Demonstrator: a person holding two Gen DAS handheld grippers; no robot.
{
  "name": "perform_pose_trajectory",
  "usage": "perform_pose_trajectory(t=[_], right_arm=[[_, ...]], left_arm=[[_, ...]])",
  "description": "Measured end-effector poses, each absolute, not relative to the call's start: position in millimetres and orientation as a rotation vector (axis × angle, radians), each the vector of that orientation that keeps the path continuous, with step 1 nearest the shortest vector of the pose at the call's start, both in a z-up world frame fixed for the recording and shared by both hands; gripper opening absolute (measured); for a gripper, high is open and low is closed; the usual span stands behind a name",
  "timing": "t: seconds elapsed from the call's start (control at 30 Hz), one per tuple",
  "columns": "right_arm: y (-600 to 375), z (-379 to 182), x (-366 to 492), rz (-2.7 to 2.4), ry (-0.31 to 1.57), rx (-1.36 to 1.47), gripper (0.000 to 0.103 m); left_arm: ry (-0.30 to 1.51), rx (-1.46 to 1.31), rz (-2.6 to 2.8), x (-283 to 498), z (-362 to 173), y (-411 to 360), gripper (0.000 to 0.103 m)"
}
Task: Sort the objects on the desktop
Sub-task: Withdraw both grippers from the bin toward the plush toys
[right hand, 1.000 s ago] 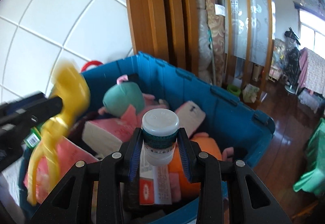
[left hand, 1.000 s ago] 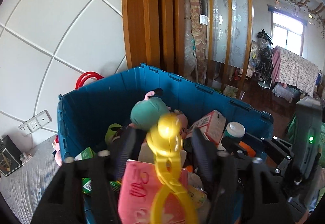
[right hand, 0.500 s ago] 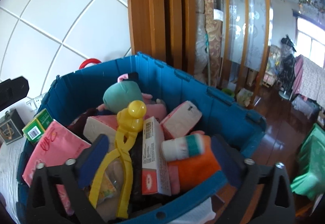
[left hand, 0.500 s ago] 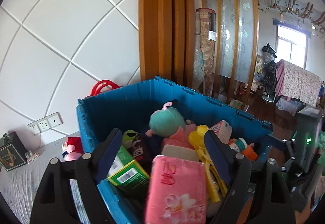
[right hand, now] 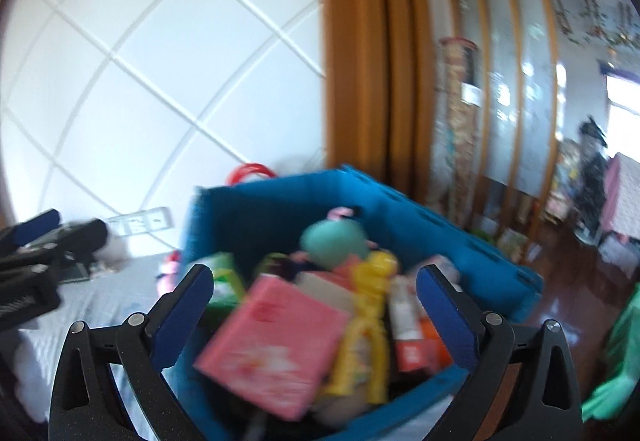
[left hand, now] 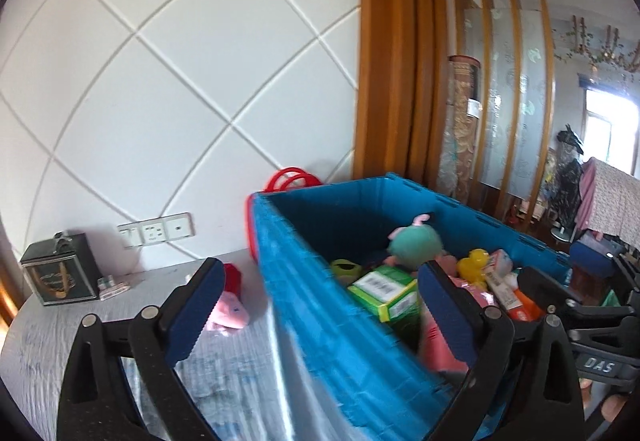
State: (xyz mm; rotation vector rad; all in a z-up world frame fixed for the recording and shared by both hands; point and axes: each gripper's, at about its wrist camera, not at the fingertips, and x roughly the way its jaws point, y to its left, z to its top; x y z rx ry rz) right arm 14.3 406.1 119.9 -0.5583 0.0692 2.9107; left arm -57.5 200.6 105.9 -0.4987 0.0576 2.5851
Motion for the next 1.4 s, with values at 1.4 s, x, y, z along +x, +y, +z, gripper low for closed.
perform_pose_trajectory(t=[1.4], right_arm=[[143.1,-154.4,-355.6,2.999,0.163,-1.380,0.102]], left_arm=[[0.154,-1.283,2.738,-447.4,-200.8,7.5,0.094]])
